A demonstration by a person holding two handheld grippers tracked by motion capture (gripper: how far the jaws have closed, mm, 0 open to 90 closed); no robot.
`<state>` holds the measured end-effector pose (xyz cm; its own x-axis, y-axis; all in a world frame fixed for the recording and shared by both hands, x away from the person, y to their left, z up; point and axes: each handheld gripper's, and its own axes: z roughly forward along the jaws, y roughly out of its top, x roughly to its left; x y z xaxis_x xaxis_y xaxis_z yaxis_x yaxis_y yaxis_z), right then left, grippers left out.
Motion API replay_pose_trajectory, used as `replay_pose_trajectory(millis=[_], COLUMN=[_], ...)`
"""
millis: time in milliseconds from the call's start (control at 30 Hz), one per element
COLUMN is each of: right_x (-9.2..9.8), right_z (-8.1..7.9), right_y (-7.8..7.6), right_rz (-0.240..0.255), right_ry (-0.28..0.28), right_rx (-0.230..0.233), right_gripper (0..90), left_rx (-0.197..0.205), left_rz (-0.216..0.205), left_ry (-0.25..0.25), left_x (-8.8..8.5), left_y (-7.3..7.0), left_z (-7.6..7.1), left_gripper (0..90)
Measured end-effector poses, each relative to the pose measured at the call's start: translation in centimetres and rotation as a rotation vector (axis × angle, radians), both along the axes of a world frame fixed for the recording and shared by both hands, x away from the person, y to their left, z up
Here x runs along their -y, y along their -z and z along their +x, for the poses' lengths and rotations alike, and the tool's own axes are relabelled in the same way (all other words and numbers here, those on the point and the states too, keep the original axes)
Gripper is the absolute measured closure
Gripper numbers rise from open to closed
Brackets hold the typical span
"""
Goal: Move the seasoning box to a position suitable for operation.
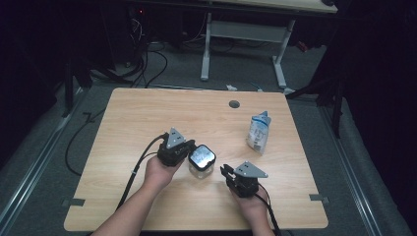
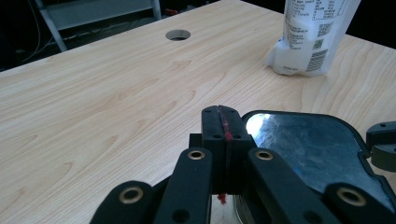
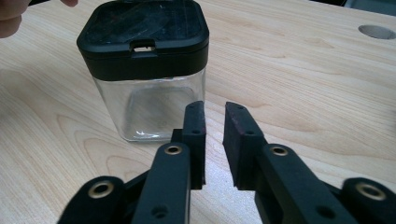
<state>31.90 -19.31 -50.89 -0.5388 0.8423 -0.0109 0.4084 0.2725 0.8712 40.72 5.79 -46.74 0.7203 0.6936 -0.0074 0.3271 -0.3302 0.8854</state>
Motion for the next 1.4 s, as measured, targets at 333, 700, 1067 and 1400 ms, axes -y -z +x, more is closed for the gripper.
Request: replay_pose_trajectory(millis=[333,700,1067,1400], right_x=[-0.1,-0.1,-0.2,-1.1], right_z=[-0.1,-0.1,-0.2,-0.6], right_y=[-0.1,-0.1,-0.2,-2.1], right_rz=[-0.004,-0.004,-0.001,0.03], right_ry=[-0.007,-0.007,-0.012,-0.042], right_rx=[0.008,0.017,0.021,0.08], right_gripper=[89.9,89.4,89.5,89.9], left_rx=[0.01,0.015,0.011,0.007], left_rz=[-0.009,-0.014,-0.019,-0.033], left_ry=[-0.002,-0.008,-0.014,-0.013], left_x=[0.0,-0.1,-0.2,-0.2], left_y=[0.2,0.3,0.4,0.5], left_z=[-0.1,-0.2,-0.1,0.0], left_gripper=[90.0,90.0,90.0,90.0])
